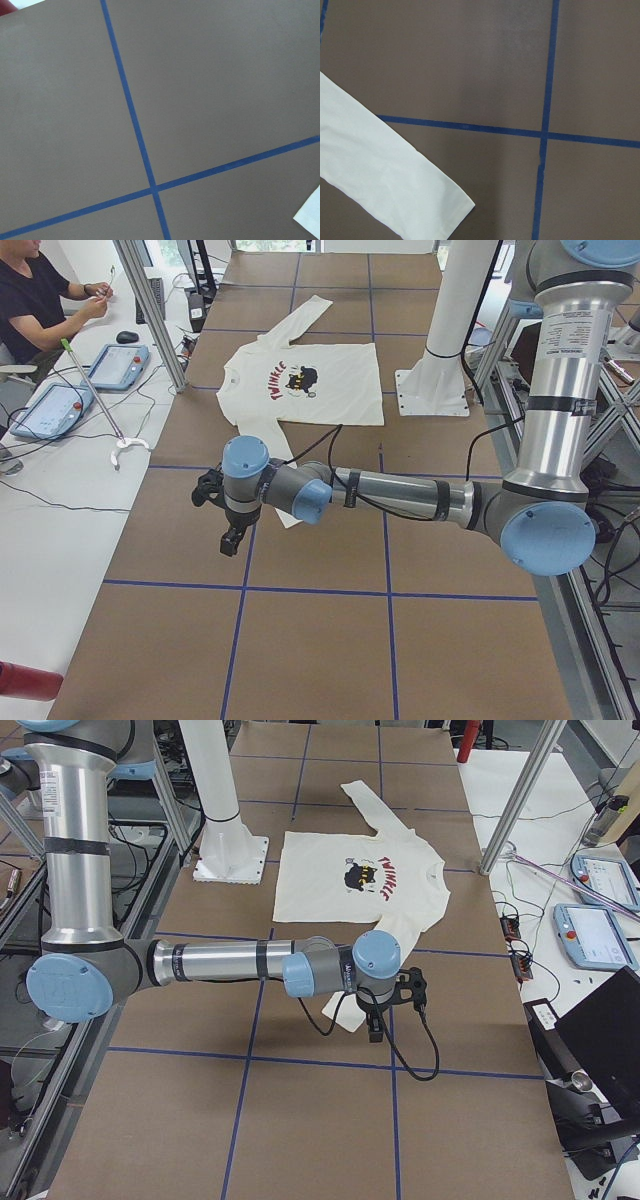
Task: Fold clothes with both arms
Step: 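Move the right gripper to the cuff of the sleeve nearest it and grasp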
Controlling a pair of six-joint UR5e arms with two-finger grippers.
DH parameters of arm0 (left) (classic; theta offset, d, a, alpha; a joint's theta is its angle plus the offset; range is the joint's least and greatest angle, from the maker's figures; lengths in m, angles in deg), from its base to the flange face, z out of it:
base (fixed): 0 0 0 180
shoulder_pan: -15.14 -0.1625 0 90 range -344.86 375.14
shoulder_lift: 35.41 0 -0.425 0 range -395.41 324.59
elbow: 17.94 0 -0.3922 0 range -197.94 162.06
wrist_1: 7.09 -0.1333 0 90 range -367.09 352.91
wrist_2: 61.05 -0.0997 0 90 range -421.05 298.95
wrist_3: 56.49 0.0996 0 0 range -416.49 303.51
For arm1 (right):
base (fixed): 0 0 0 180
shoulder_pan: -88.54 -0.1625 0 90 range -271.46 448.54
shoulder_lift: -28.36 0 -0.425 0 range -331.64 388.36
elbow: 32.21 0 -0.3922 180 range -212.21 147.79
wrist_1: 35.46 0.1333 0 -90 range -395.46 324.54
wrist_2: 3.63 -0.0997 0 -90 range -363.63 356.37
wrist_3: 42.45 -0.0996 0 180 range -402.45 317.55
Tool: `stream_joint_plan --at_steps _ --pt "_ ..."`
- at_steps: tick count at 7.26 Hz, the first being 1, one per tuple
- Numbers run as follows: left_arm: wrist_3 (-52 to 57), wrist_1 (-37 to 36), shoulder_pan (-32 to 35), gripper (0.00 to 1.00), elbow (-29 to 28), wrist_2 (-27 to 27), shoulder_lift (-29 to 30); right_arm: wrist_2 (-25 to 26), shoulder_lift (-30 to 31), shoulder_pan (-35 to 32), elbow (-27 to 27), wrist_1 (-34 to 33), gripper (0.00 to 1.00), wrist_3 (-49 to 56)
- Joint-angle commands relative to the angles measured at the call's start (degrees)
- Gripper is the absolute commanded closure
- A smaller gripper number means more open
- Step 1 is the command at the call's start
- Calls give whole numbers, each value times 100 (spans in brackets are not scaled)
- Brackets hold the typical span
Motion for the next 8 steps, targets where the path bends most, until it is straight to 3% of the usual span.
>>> stream_joint_plan --at_steps 1,3,4,5,6,7,8 --pt "-32 55 -56 0 -49 626 16 128 350 488 249 1229 0 -342" --pt "-24 38 -83 0 -6 540 17 305 712 954 371 2514 0 -1770" --pt "-15 38 -109 0 12 139 34 348 721 1287 511 2919 0 -2274" --pt "-24 255 -126 0 12 -187 34 549 713 1621 539 3080 0 -2409" --pt "-24 440 -127 0 -31 -207 8 1177 704 1998 530 3090 0 -2550" --pt "-15 451 -127 0 -14 -208 8 1471 695 2376 530 3099 0 -2899" --pt "-24 451 -127 0 -6 -208 8 1482 678 2502 530 3099 0 -2929"
